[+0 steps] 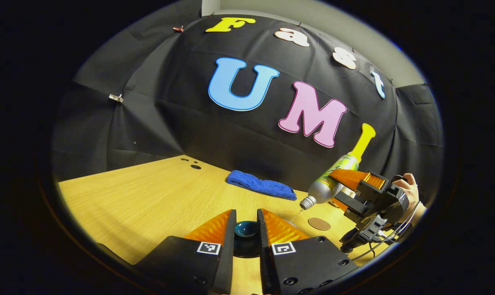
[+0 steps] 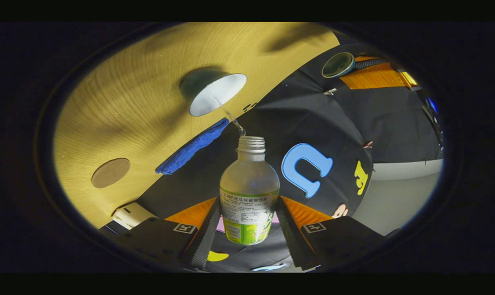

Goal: Open the teacup lid with one hand, grasp the water bottle and pour water into the teacup with the other hand; after pouring, place the water bottle on the coaster and then close the teacup lid.

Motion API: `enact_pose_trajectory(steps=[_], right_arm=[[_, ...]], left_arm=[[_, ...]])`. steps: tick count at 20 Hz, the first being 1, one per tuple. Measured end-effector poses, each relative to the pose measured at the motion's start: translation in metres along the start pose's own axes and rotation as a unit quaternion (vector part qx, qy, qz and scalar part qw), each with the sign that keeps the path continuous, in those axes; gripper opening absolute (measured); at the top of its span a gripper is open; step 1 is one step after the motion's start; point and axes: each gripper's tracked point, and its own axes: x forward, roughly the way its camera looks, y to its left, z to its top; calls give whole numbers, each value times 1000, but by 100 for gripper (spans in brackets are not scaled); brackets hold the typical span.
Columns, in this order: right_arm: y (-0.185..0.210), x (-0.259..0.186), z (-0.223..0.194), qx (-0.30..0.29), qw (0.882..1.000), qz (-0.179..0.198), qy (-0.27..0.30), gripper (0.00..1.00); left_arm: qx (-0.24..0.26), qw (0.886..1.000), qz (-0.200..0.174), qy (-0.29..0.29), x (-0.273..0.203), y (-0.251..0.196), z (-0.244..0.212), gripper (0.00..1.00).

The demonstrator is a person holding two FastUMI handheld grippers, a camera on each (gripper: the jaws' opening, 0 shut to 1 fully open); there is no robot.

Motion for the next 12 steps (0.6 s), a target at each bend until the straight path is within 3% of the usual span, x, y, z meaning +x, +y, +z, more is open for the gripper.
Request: enact_pose_trajectory(steps=[9,12], right_arm=[[2,-1,2,2,1000,5,-5,79],[21,-2,2,79,996,37,-4,76]], left_arm=[[0,1000,-1,-1,-1,-1,-1,31],[0,1000,0,-2,-1,0,0,31]])
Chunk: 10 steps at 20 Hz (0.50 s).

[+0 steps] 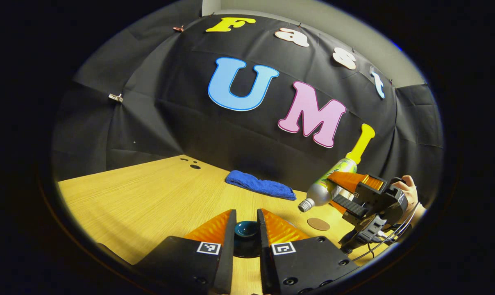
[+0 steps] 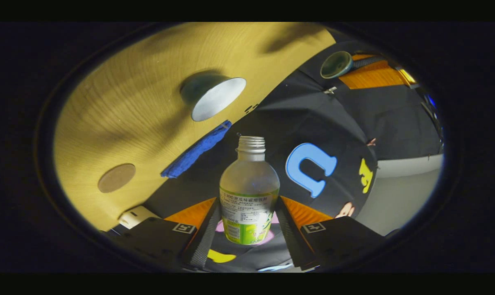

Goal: Open the teacup lid with one hand, grasp the water bottle and pour water into the teacup with the other hand; after pouring, place the water bottle on the coaster and then close the teacup lid.

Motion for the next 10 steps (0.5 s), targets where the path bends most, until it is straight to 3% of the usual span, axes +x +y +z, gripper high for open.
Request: enact_pose_trajectory(steps=[3,6,8,10], right_arm=[[24,-1,7,123,991,45,4,79],[41,-5,9,238,968,77,21,79],[55,-12,16,323,940,104,28,79],[64,-15,27,417,900,125,28,80]], left_arm=[[3,1000,6,-6,-1,2,4,31],[6,1000,9,-10,-3,3,5,31],[7,1000,11,-14,-3,3,7,31],[5,1000,12,-16,-3,3,8,31]])
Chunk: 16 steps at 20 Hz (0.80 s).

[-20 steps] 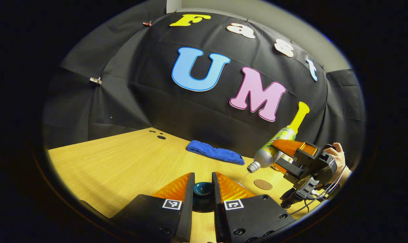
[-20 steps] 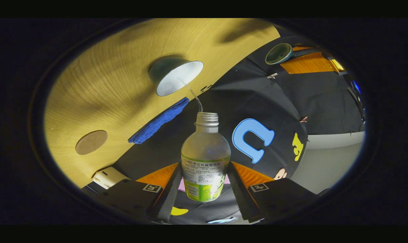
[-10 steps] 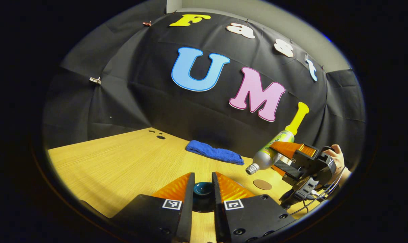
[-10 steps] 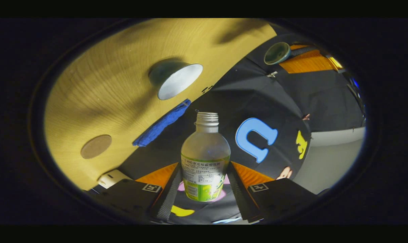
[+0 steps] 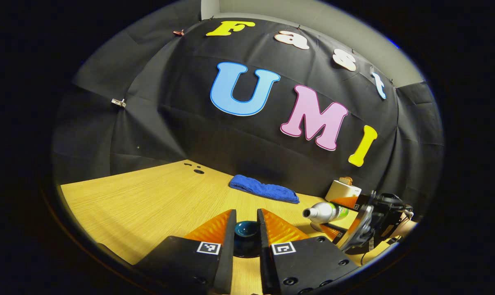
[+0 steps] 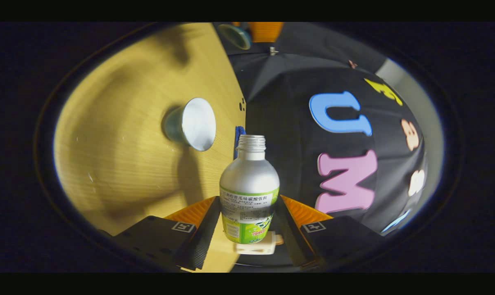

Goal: Open the teacup lid with one hand, grasp the water bottle and pour water into the teacup with the other hand; after pouring, place the water bottle on the coaster and then close the teacup lid.

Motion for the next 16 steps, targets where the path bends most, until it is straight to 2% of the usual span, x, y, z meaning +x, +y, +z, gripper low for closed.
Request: enact_pose_trajectory(steps=[2,4,5,8,10,12,14,16], right_arm=[[10,-2,4,100,995,24,-14,80],[13,-3,11,193,980,46,-28,80],[11,-5,14,238,969,54,-37,80],[-11,-10,15,367,926,63,-63,80],[-27,-12,8,432,897,62,-78,80],[-44,-11,-3,486,868,54,-90,77],[-58,-2,-19,532,840,46,-95,80],[-64,8,-37,565,819,35,-94,76]], left_arm=[[0,1000,1,1,0,0,-1,31],[2,1000,3,2,0,2,-2,31],[3,1000,5,2,1,2,-1,34],[3,1000,6,2,1,3,-2,31],[2,1000,5,4,1,2,-3,31],[1,1000,3,6,2,1,-5,31],[1,1000,2,7,2,0,-4,31],[2,1000,3,6,1,0,-5,31]])
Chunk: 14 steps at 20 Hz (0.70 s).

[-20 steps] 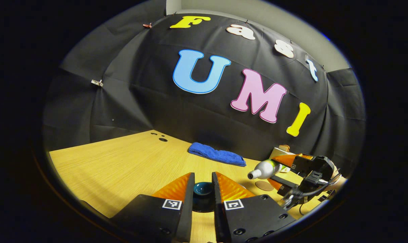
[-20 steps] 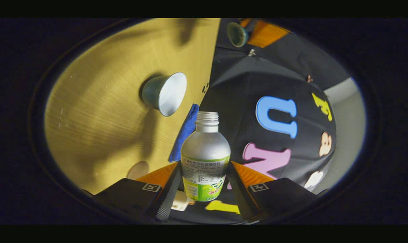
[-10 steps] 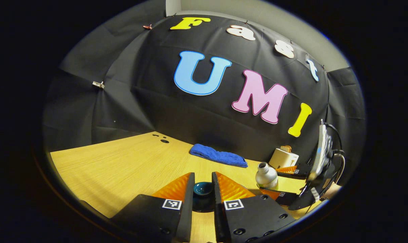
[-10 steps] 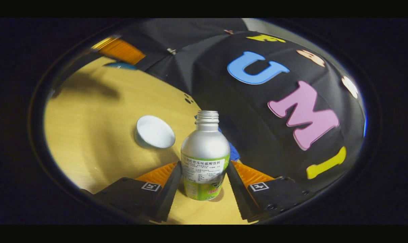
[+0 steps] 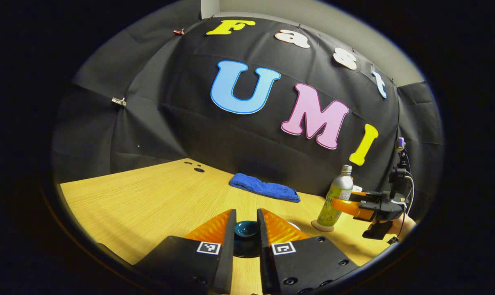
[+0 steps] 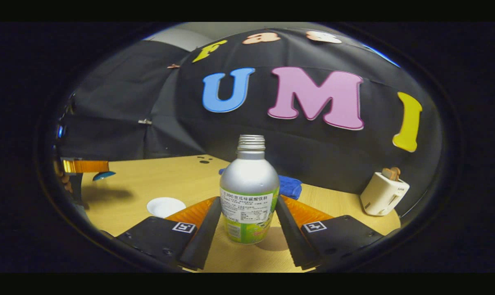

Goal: Open the teacup lid with one hand, grasp the water bottle and pour water into the teacup with the other hand; after pouring, place the water bottle on the coaster and then close the teacup lid.

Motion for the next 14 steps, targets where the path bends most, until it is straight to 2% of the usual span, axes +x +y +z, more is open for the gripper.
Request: enact_pose_trajectory(steps=[1,5,9,14], right_arm=[[-12,4,-3,12,1000,-11,2,80],[-50,16,-22,41,998,-49,12,79],[-62,19,-33,65,996,-55,10,79],[-68,25,-48,63,995,-67,25,80]], left_arm=[[0,1000,1,-1,0,0,1,31],[1,1000,1,-1,0,0,0,31],[-1,1000,2,2,2,1,-2,31],[-2,1000,2,4,3,2,-3,31]])
